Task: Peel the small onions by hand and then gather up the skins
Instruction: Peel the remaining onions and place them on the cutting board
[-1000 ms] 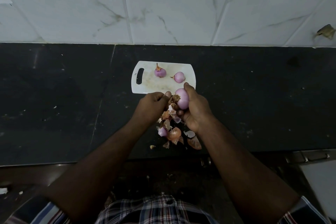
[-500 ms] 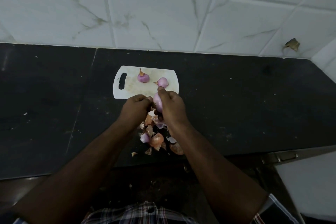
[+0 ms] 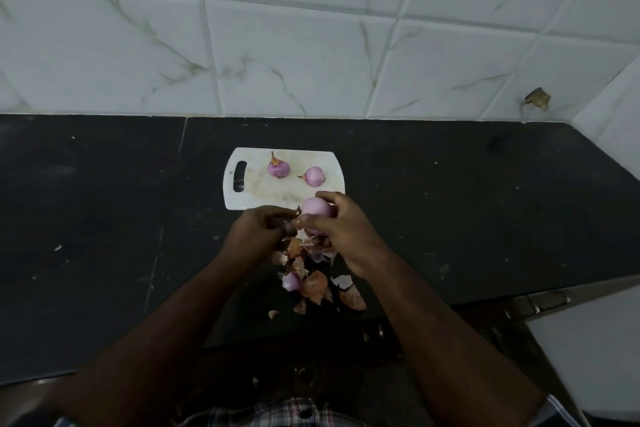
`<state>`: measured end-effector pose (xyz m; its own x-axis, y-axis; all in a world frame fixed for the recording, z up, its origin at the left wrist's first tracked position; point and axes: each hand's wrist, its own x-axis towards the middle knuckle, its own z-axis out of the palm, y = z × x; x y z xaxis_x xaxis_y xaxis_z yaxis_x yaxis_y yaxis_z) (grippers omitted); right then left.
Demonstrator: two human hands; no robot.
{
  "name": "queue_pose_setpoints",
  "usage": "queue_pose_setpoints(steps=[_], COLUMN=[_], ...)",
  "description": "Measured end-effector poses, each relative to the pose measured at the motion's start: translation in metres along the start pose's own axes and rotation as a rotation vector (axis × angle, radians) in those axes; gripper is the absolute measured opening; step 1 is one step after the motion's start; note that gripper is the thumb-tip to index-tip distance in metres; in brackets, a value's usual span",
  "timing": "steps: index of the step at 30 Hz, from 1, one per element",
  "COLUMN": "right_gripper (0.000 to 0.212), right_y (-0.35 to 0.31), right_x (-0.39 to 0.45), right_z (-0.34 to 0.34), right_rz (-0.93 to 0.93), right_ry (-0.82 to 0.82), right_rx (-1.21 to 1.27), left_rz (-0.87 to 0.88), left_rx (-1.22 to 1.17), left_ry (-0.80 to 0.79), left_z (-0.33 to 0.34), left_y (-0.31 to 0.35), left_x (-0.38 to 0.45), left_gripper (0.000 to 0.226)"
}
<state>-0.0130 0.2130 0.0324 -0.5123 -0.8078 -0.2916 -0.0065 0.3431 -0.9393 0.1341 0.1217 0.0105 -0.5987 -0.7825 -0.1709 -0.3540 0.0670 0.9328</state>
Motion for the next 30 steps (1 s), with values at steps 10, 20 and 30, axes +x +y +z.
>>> queue_pose_setpoints(steps=[10, 20, 30], right_gripper=[0.018, 0.027, 0.043], right_y=[-0.008, -0.007, -0.018], right_x=[-0.010, 0.005, 0.004], right_z=[0.016, 0.052, 0.046], right_rz=[-0.013, 0.079, 0.029], right_ry=[0.028, 0.267, 0.300], right_rx=[0.245, 0.039, -0.134], left_rz=[-0.207, -0.057, -0.030], left_rx=[-0.743, -0.684, -0.648], left_ry=[-0.268, -0.314, -0.341], left_z=[-0.021, -0.036, -0.056], left_y=[-0.003, -0.019, -0.034], left_x=[0.003, 0.009, 0.016], left_gripper=[0.027, 0.045, 0.036])
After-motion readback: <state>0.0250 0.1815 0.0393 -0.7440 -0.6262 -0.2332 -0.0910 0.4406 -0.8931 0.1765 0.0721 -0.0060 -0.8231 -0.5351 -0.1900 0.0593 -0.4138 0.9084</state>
